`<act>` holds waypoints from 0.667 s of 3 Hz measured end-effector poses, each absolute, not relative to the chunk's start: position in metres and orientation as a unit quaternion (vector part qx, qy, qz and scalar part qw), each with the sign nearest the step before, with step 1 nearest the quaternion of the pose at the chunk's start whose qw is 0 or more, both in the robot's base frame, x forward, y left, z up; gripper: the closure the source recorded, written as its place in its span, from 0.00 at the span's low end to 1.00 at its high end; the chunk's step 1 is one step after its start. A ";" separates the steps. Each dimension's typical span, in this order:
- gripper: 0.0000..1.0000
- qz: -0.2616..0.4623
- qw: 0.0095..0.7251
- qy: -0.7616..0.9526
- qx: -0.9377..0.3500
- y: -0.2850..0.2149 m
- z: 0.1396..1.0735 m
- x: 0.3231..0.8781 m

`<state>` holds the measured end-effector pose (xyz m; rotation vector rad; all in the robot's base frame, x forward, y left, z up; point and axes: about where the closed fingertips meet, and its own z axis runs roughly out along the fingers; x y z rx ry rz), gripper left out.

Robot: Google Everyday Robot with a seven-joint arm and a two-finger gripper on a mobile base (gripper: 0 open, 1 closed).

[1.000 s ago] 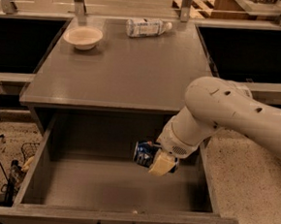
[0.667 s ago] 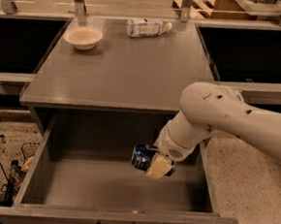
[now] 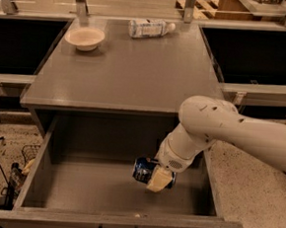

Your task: Place pepsi can into top drawer

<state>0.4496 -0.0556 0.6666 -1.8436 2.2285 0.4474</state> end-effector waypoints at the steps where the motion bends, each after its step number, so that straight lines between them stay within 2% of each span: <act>1: 1.00 0.172 0.082 0.762 -0.618 -0.056 0.638 0.443; 2: 1.00 0.181 0.069 0.764 -0.615 -0.055 0.622 0.438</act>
Offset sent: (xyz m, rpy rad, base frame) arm -0.0153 0.0007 -0.0641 -0.0039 0.1382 -0.0151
